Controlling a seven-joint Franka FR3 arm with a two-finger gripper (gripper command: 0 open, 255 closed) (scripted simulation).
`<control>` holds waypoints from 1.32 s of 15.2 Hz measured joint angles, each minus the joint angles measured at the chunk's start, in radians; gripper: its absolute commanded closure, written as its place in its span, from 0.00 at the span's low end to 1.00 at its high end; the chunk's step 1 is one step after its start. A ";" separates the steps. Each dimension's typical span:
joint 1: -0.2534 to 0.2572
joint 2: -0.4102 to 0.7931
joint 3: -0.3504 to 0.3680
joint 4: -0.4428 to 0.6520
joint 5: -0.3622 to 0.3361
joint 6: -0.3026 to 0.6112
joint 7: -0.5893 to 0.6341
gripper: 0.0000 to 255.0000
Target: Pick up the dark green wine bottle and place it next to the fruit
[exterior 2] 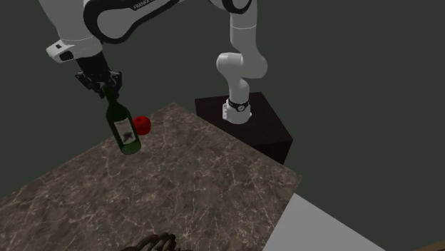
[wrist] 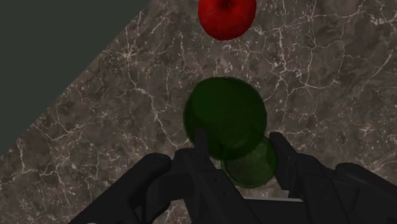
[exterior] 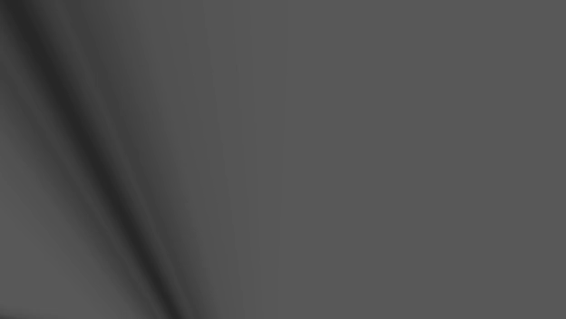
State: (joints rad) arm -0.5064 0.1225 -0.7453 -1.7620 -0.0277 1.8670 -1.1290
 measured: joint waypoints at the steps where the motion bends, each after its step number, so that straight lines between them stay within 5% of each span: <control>1: 0.002 -0.001 0.001 -0.017 -0.001 0.016 0.004 1.00; 13: -0.002 0.021 0.003 -0.082 0.014 0.099 0.000 1.00; 14: -0.002 0.021 0.003 -0.082 0.014 0.098 0.000 0.00; 20: -0.002 0.021 0.003 -0.082 0.014 0.099 0.000 0.00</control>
State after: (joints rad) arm -0.5089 0.1437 -0.7421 -1.8436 -0.0134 1.9655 -1.1295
